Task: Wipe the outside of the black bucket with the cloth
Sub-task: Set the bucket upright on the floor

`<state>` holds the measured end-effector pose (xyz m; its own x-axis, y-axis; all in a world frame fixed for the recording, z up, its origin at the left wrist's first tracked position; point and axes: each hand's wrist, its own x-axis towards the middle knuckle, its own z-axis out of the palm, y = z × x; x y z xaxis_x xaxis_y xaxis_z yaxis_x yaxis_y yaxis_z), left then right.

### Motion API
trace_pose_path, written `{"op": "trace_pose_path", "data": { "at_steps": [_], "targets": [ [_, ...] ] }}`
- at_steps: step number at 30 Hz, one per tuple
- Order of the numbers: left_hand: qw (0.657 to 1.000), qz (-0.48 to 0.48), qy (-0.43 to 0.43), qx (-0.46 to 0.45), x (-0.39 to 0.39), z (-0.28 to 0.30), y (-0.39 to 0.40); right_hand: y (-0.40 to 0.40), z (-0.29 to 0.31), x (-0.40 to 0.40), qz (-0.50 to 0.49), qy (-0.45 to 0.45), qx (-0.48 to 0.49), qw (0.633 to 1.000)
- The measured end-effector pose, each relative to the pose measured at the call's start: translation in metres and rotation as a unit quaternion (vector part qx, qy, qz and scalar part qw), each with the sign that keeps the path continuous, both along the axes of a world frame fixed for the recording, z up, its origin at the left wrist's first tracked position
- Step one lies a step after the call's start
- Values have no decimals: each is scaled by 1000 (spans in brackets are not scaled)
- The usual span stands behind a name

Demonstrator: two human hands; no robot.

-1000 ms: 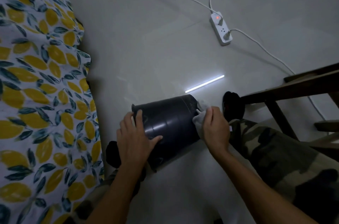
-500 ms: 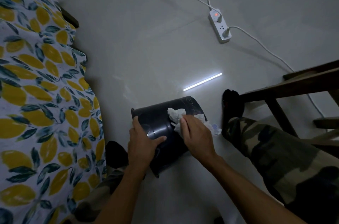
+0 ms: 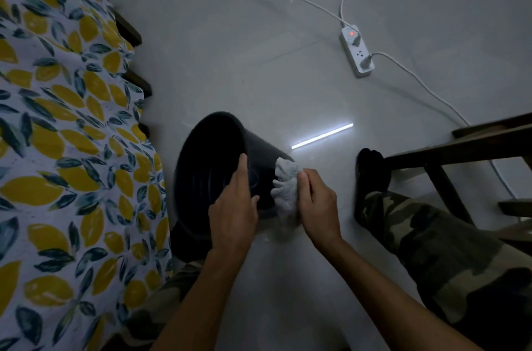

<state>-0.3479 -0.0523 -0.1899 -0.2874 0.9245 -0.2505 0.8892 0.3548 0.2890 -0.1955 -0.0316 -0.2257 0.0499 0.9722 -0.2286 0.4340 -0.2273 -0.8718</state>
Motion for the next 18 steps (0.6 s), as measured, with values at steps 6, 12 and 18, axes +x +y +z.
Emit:
{"op": "trace_pose_path", "data": {
  "at_steps": [6,12,18],
  "targets": [
    [996,-80,26,-20,14,-15,-17,12,9,7,-65,30,-6,997],
    [990,-119,7,-81,42,-44,-33,26,10,32,-127,-5,-16,992],
    [988,-121,11,-101,59,-52,-37,33,30,49,-139,-10,-14,990]
  ]
}}
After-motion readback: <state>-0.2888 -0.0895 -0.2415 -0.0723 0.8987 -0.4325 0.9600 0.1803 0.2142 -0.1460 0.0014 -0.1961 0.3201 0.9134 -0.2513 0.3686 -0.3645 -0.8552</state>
